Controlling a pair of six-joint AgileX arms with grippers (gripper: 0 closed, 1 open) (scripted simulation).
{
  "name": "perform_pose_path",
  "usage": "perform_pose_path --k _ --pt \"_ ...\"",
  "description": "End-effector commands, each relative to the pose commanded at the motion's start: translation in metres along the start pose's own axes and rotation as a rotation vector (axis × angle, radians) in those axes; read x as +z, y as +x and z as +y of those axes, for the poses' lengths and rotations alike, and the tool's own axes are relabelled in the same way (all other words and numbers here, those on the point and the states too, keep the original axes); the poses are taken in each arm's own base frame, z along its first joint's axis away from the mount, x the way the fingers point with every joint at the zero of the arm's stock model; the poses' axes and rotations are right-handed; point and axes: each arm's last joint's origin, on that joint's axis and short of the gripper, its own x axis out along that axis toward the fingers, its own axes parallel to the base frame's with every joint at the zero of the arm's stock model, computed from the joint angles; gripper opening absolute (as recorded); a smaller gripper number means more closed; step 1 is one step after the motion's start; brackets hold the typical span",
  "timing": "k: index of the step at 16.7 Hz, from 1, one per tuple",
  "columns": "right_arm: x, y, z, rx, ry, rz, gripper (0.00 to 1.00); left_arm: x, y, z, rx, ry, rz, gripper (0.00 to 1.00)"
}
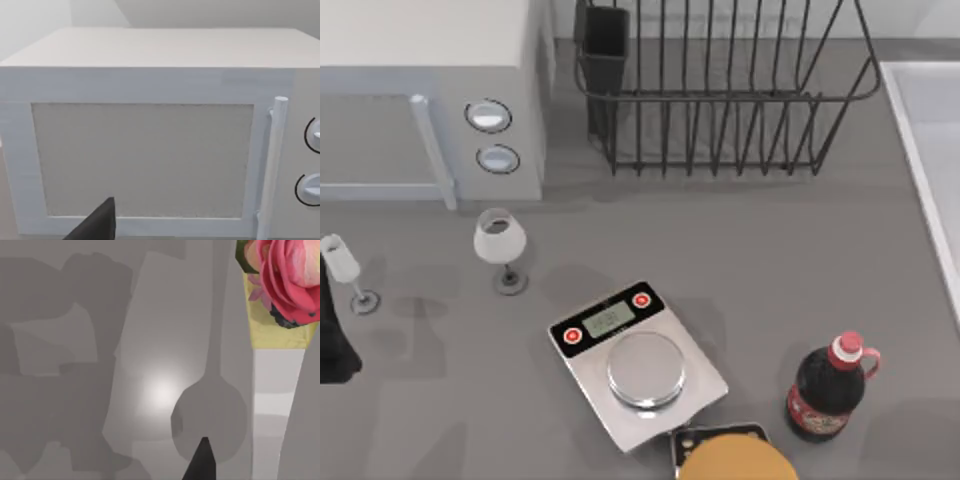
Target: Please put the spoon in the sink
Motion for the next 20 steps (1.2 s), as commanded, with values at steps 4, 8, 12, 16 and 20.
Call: perform_pose_path --k 4,8,12,16,20 --pt "0.013 -0.005 -0.003 0.007 0.003 0.017 0.00 0.000 0.000 0.000 0.000 0.000 0.000 1.00" --pt "0.061 -0.016 -0.014 0.023 0.002 0.068 0.00 0.000 0.000 0.000 0.000 0.000 0.000 1.00" --pt "0.136 -0.029 -0.023 0.026 -0.003 0.093 0.00 0.000 0.000 0.000 0.000 0.000 0.000 1.00" --pt "0.215 -0.026 -0.020 0.018 -0.004 0.087 0.00 0.000 0.000 0.000 0.000 0.000 0.000 1.00" --pt "0.269 -0.013 -0.003 0.005 -0.003 0.048 0.00 0.000 0.000 0.000 0.000 0.000 0.000 1.00"
